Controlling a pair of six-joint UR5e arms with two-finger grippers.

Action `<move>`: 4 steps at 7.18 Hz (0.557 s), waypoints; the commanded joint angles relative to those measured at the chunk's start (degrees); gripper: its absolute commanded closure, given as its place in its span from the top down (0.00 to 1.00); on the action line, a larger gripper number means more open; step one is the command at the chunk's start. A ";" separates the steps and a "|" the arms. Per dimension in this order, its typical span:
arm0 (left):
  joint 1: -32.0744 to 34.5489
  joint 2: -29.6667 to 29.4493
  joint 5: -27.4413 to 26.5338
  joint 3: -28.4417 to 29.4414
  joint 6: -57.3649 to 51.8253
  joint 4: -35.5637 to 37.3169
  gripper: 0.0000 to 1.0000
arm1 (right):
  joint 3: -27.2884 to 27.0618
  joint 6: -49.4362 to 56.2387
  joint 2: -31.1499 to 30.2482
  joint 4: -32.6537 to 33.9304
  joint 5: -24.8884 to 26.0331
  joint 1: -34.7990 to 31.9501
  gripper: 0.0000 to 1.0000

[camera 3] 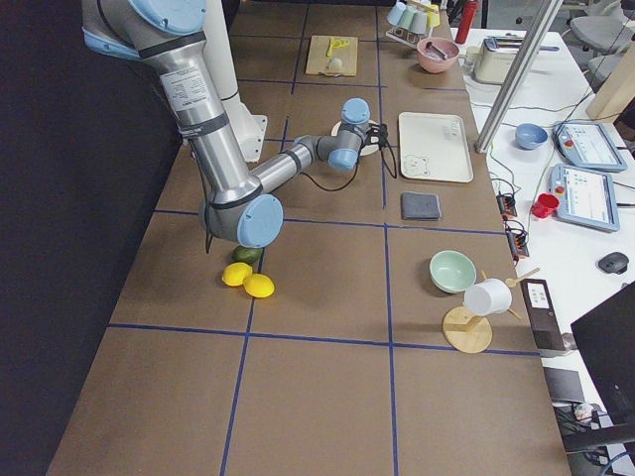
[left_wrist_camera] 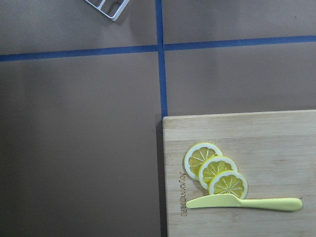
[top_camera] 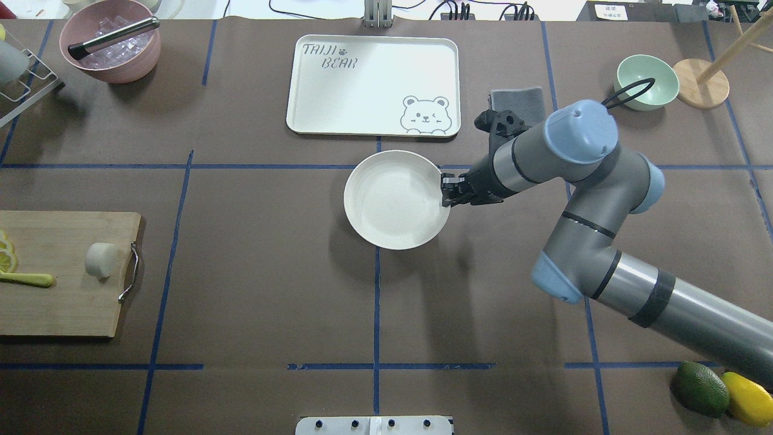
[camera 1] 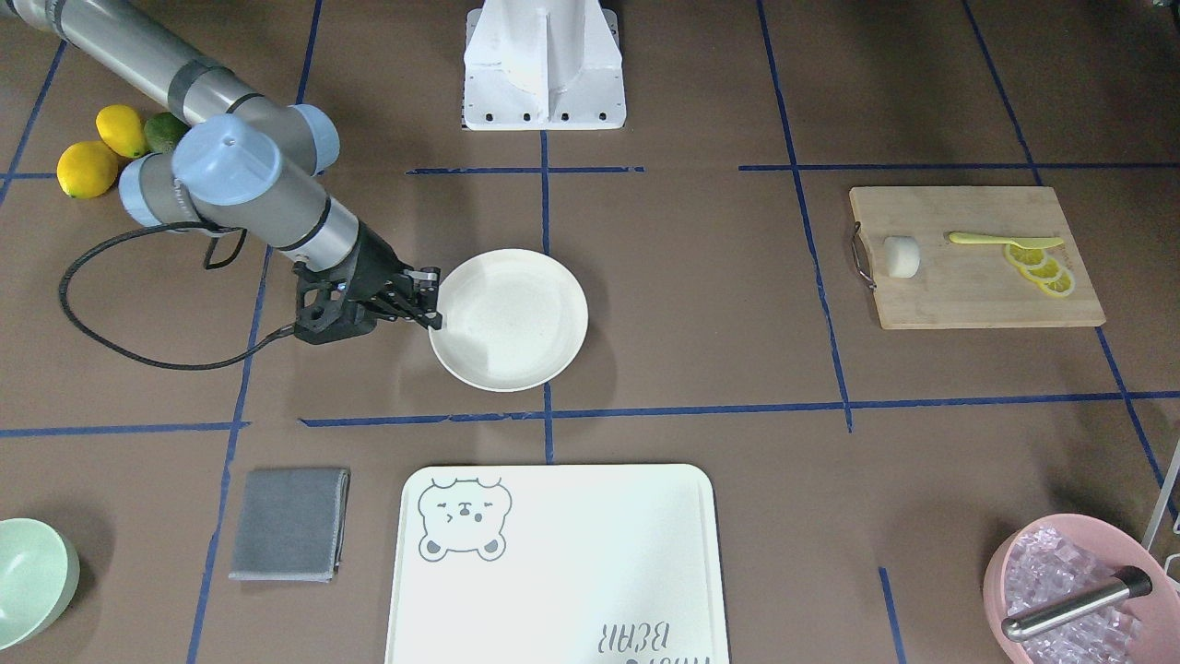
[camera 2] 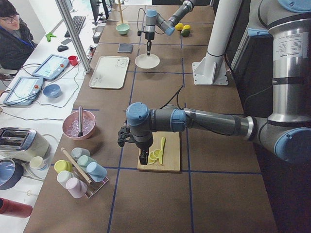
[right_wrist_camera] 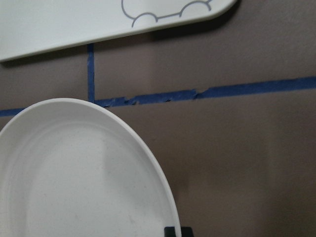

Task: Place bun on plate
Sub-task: 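Drag the white plate with the right gripper toward the table center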

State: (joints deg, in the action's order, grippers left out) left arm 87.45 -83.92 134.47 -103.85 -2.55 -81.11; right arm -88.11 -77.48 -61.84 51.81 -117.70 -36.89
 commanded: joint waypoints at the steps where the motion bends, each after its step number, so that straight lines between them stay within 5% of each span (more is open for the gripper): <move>1: 0.00 -0.01 0.00 -0.03 0.00 -0.01 1.00 | -0.22 -2.66 1.11 1.72 5.45 4.80 0.00; 4: -0.44 -0.01 0.00 0.05 0.00 -0.01 1.00 | -0.39 -3.64 1.64 1.81 7.21 6.65 0.00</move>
State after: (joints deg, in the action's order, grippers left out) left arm 87.23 -83.93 134.47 -103.87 -2.55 -81.12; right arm -88.48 -80.93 -60.30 53.58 -111.26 -31.14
